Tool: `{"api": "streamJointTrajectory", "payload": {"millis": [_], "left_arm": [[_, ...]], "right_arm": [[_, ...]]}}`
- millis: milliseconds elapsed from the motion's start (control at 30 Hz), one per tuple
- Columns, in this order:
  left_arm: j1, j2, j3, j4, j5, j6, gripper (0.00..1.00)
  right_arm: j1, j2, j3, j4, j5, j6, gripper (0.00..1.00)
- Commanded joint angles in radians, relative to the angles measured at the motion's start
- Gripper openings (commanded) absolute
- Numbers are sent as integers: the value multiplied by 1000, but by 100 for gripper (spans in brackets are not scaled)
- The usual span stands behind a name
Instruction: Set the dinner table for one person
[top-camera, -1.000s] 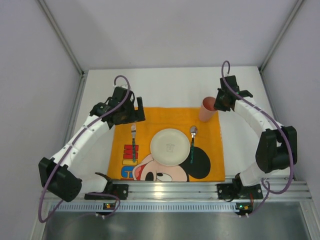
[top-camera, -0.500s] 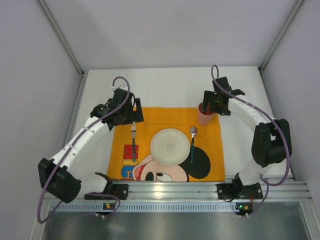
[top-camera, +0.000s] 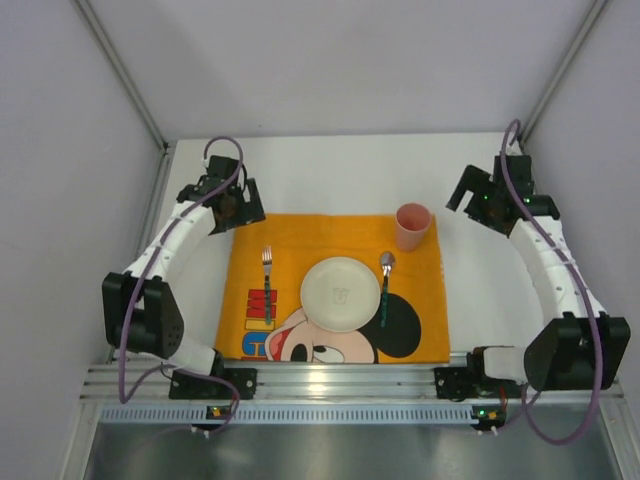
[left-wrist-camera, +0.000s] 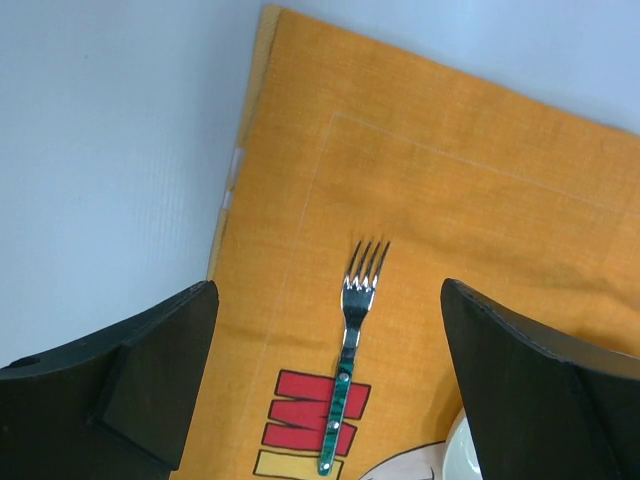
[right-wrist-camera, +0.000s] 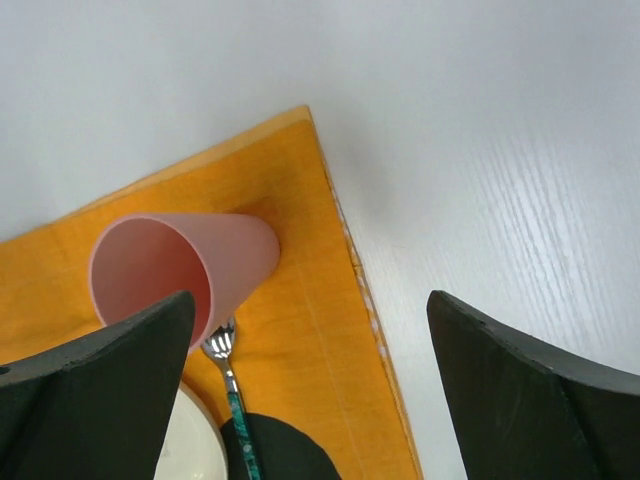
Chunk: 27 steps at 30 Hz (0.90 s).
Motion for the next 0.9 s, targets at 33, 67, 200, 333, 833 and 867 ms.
{"api": "streamJointTrajectory", "payload": {"millis": [33, 67, 200, 333, 833, 867], "left_arm": [[94, 74, 39, 92, 107, 22, 98], [142, 111, 37, 107, 121, 19, 98], [237, 186, 31, 170, 224, 16, 97], [280, 281, 49, 195, 320, 39, 95], [283, 436, 46, 282, 471, 59, 66], [283, 443, 49, 281, 472, 59, 63]], "right_arm": [[-128, 58, -110, 35, -205, 85, 98], [-146, 86, -138, 43, -241, 90, 96], [-184, 227, -163, 86, -364, 95, 90], [-196, 362, -166, 155, -408, 114, 77], [-167, 594, -81, 218, -395, 107, 43], [-163, 605, -71, 218, -393, 105, 38]]}}
